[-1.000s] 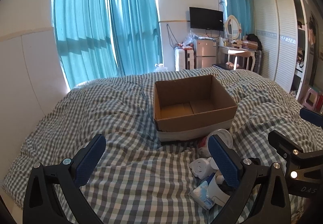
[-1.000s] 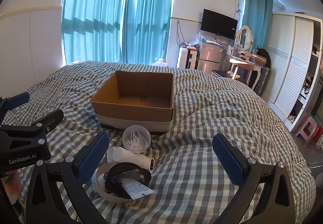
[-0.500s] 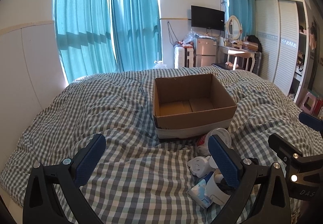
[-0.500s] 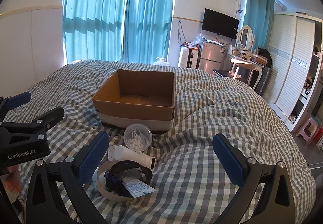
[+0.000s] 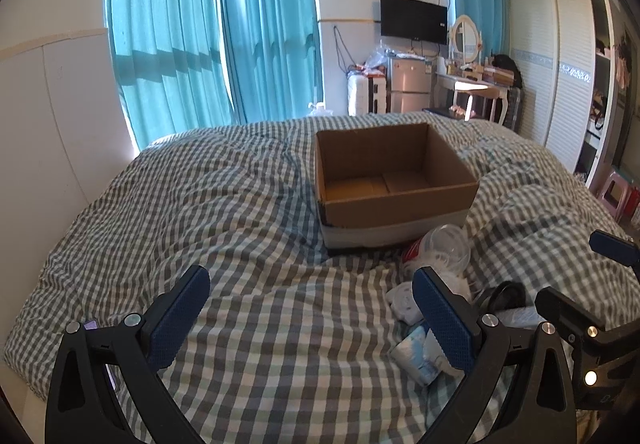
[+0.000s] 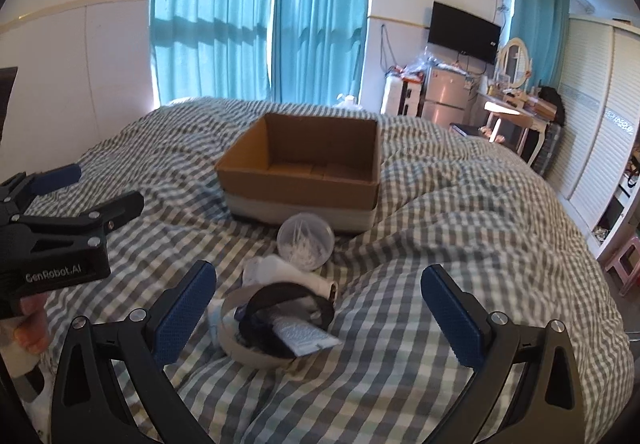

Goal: Organize objects
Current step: 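Grasp the black tape roll with the right gripper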

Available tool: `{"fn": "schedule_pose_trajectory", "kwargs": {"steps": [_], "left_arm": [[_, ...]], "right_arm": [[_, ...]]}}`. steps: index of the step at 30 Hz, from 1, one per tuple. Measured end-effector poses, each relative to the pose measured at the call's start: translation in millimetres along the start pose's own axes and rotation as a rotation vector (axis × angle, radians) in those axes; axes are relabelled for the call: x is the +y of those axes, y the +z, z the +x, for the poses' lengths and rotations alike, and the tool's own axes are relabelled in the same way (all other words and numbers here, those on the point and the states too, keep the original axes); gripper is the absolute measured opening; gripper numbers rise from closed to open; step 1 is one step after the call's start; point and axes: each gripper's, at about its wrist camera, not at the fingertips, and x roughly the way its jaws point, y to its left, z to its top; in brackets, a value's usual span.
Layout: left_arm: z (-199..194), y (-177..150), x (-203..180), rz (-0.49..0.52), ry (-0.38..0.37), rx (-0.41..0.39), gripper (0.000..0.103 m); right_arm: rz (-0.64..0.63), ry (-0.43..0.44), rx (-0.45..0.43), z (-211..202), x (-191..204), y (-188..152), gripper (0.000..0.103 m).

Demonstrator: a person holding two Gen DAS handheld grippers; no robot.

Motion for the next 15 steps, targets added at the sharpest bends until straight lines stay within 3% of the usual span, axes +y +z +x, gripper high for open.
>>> {"fn": "schedule_pose_trajectory", "kwargs": {"steps": [2, 3, 15], "left_arm": [[4.5, -5.2, 2.3, -0.002, 0.003, 0.016, 0.103], [7.0, -7.6, 3.4, -0.072, 0.099, 0.033, 0.103], [27.6, -23.6, 14.5, -0.097, 0.094, 0.098, 0.103]], "right_arm": [[-0.005, 0.016, 0.028, 7.1, 3.0, -6.3, 0.103], [-0.009, 0.023, 0.038, 9.6, 4.5, -8.4, 0.103], [-0.030, 0.084, 0.162, 52.3, 19.0, -31.2, 0.103]]}}
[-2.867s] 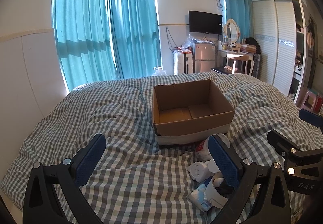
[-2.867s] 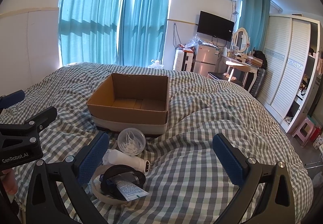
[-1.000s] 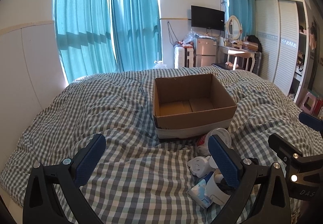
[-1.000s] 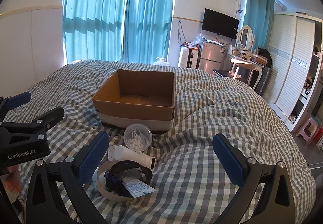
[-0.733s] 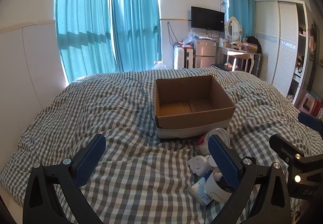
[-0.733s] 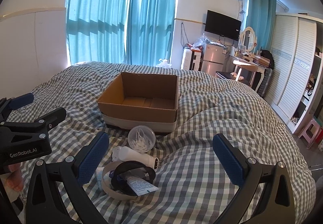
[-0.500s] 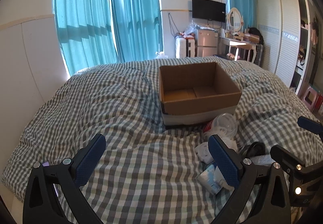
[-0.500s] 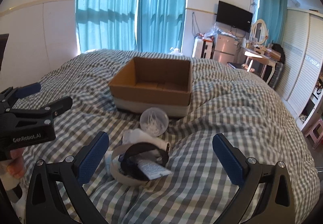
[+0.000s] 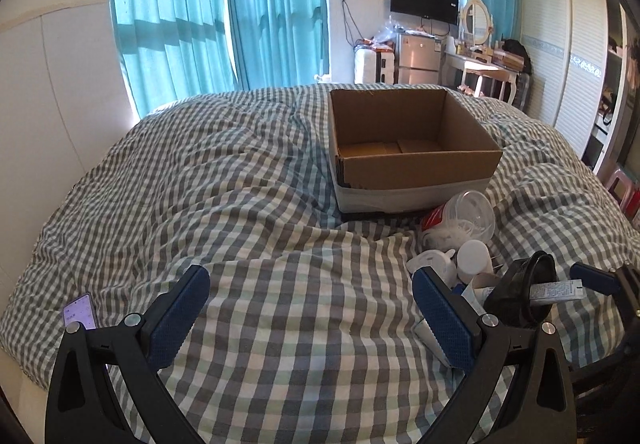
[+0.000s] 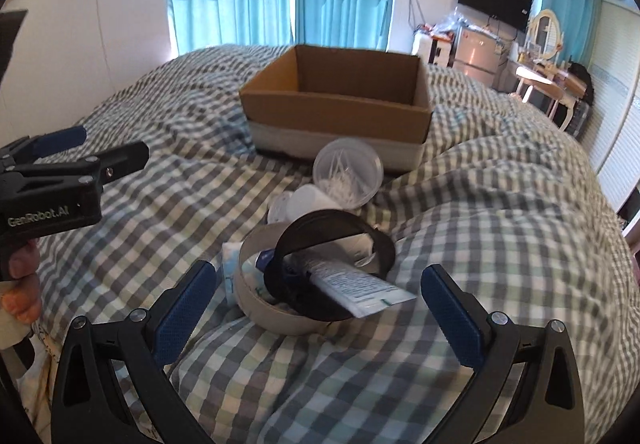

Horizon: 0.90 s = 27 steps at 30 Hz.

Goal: Organize objects
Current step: 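Grasp the black tape roll with the right gripper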

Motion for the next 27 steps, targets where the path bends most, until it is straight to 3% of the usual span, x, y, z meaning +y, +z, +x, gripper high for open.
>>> {"fn": "schedule_pose_trajectory", "kwargs": {"steps": [8, 13, 16, 18, 27], "left_arm": [[9.3, -5.1, -4.4, 0.011, -0.002, 0.028, 0.103], [16.7, -9.7, -10.8, 0.027, -0.004, 0.054, 0.103], [20.3, -11.3, -11.8, 0.031, -0.002, 0.062, 0.103], [20.8, -11.7, -11.3, 0.030, -0.002, 0.066, 0.103], [21.0, -14.9, -20.7, 0.058, -0.024, 0.067, 0.103]], "right_arm": [[0.062, -0.070, -0.017, -0.1, -16.6, 4.4, 0.103], [0.065, -0.038, -0.005, 6.8, -12.7, 7.7, 0.099], [0.026, -0.032, 0.019, 18.6, -2.3, 6.9, 0.091], [0.013, -0.050, 0.038, 25.1, -0.6, 5.2, 0.074], [0.074, -0.007, -0.041, -9.0, -20.5, 18.4, 0.072]]}}
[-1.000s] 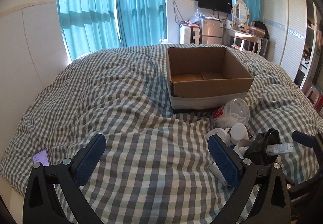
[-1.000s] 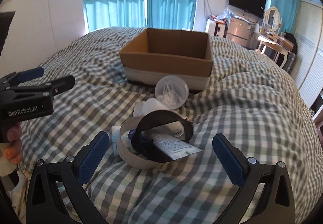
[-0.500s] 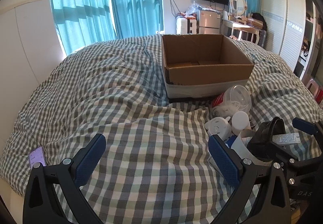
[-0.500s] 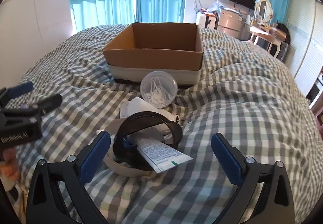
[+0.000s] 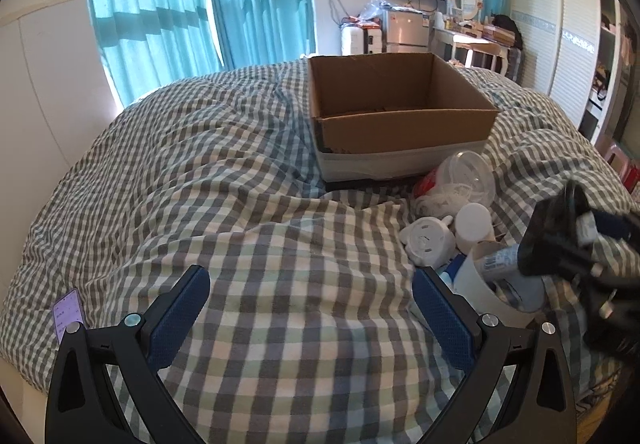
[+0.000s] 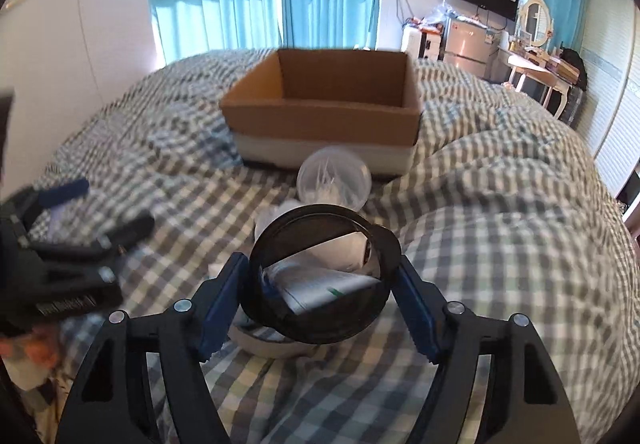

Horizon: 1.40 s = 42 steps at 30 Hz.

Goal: Organize objects
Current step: 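Grasp the black tape roll with the right gripper, then grasp the beige tape roll with the left gripper while the right gripper holds the black roll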

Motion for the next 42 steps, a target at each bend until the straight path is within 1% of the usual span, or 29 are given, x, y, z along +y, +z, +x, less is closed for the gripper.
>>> {"fn": "schedule_pose_trajectory", "kwargs": {"steps": [2, 4, 7, 12, 16, 20, 22, 25, 26, 27, 28, 29, 32, 35, 37, 42], "left_arm": [[-1.9, -0.9, -8.4, 0.023, -0.022, -0.010, 0.103], [-4.7, -2.0, -18.2, 0.051, -0.049, -0.020, 0.103], [-8.3, -4.8, -36.8, 0.103, -0.099, -0.031, 0.103], [-9.7, -10.3, -68.8, 0.192, -0.175, -0.044, 0.103], [0.0, -12.6, -89.5, 0.239, -0.245, -0.018, 0.103], [17.3, -12.6, -110.3, 0.289, -0.246, 0.024, 0.103], [27.0, -9.7, -115.9, 0.289, -0.256, 0.047, 0.103], [37.9, -4.5, -117.2, 0.263, -0.290, 0.075, 0.103], [40.8, -3.8, -118.3, 0.252, -0.301, 0.085, 0.100], [41.9, -5.0, -118.9, 0.248, -0.308, 0.096, 0.091], [44.3, -5.1, -119.6, 0.247, -0.319, 0.115, 0.084], [46.1, -4.9, -120.4, 0.244, -0.339, 0.135, 0.082], [42.9, -4.5, -121.4, 0.246, -0.329, 0.122, 0.082], [33.8, -2.1, -120.0, 0.240, -0.335, 0.103, 0.081], [25.4, 2.6, -117.0, 0.239, -0.330, 0.075, 0.081], [11.0, 15.7, -109.0, 0.230, -0.311, 0.039, 0.081]], "right_arm": [[0.026, 0.013, -0.025, -13.1, -7.1, 6.0, 0.072], [0.039, 0.007, -0.046, -22.1, -11.1, 11.9, 0.072], [0.053, -0.027, -0.074, -34.7, -21.5, 16.9, 0.072], [0.104, -0.063, -0.084, -42.0, -46.9, 15.0, 0.072], [0.142, -0.069, -0.080, -43.0, -62.9, 11.4, 0.072], [0.150, -0.068, -0.073, -43.2, -71.7, 6.4, 0.072], [0.151, -0.067, -0.069, -41.9, -74.3, 2.7, 0.072], [0.159, -0.064, -0.065, -39.8, -77.2, 0.3, 0.072], [0.162, -0.063, -0.063, -39.3, -79.0, -0.8, 0.072], [0.164, -0.063, -0.062, -39.0, -80.1, -2.2, 0.072], [0.166, -0.063, -0.061, -38.7, -81.0, -3.2, 0.072], [0.169, -0.062, -0.060, -37.9, -81.1, -3.8, 0.072], [0.176, -0.062, -0.059, -38.4, -84.4, -5.7, 0.072], [0.175, -0.062, -0.060, -38.4, -85.4, -6.7, 0.072], [0.172, -0.060, -0.060, -38.9, -84.7, -6.6, 0.072], [0.158, -0.056, -0.069, -44.0, -78.9, -4.2, 0.072]]}}
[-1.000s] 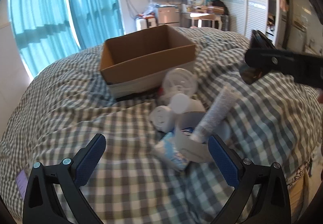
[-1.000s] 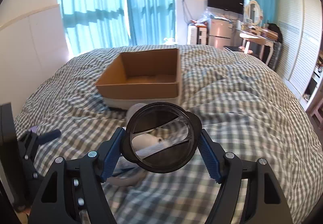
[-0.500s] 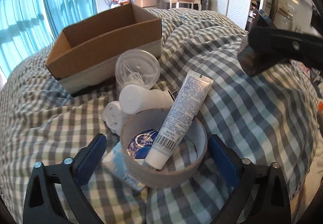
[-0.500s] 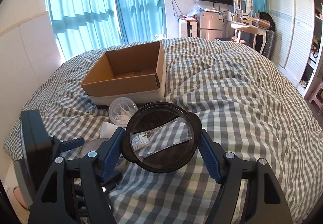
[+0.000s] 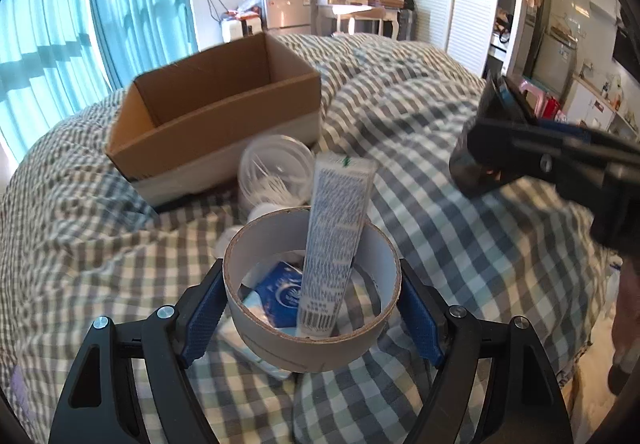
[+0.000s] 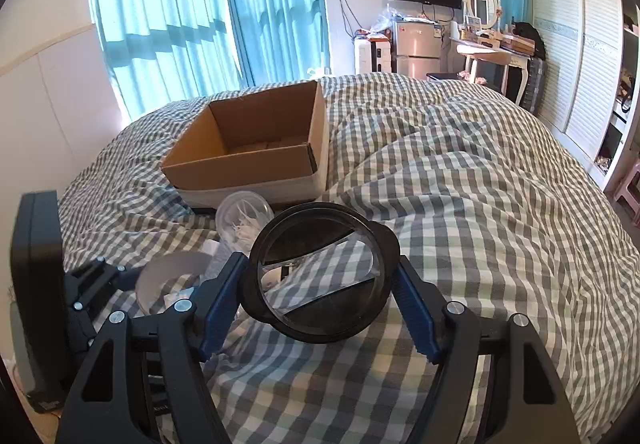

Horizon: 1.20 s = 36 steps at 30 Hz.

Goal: Organize objects
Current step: 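Grasp the beige tape roll with the left gripper while the right gripper holds the black roll, then lower both tape rolls into the cardboard box and open both grippers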

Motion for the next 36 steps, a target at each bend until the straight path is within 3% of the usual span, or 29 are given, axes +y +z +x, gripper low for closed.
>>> {"fn": "schedule_pose_trajectory", "kwargs": {"steps": [7, 15, 21, 28, 36], "left_arm": [[-28.1, 24.4, 27.8, -0.057, 0.045, -0.050, 0.081], [-82.1, 50.2, 57.1, -0.091, 0.049, -0.174, 0.081], [-113.0, 67.4, 78.2, -0.102, 0.097, -0.238, 0.081], [-109.7, 92.3, 106.6, -0.126, 0.137, -0.240, 0.081], [-64.9, 132.5, 140.1, -0.147, 0.175, -0.181, 0.081]], "right_arm": [[-0.027, 0.005, -0.032, -17.1, 13.8, 10.8, 0.072], [-0.080, 0.015, -0.099, -50.7, 35.0, 23.6, 0.072], [-0.127, 0.024, -0.133, -63.1, 53.1, 40.4, 0.072], [-0.183, 0.043, -0.156, -57.7, 71.4, 75.5, 0.072], [-0.193, 0.100, -0.154, -15.1, 81.0, 141.2, 0.072]]}}
